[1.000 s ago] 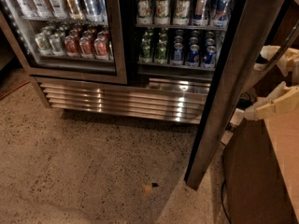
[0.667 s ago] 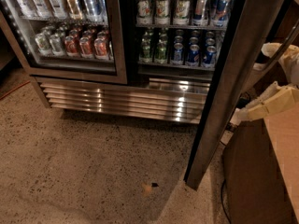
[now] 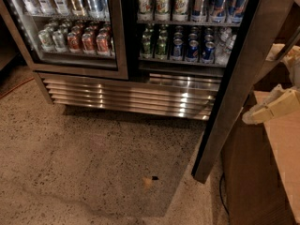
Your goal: Open right fridge door
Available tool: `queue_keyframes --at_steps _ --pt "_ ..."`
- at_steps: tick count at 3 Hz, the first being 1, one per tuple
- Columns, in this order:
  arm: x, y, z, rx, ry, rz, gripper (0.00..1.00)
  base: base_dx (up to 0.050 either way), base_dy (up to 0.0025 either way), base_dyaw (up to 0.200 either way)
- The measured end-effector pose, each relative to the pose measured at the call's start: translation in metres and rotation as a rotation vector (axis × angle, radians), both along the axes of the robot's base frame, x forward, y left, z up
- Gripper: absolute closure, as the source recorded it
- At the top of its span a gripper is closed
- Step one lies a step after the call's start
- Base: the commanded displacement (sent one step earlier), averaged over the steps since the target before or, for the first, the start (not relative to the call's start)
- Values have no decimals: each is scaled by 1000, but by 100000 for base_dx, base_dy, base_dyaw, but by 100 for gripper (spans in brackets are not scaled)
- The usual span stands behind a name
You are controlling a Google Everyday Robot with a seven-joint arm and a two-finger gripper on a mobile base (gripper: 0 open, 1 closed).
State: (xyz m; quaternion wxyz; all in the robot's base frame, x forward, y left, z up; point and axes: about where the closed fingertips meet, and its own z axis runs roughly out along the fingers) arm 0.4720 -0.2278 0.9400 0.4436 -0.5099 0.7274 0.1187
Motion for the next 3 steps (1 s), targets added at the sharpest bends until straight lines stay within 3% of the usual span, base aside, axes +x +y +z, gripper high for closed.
queue_keyframes --at_steps 2,3 --pt "0 0 0 0 0 0 0 -4995 -6 40" --pt "-28 4 -8 41 -28 -4 0 0 0 0"
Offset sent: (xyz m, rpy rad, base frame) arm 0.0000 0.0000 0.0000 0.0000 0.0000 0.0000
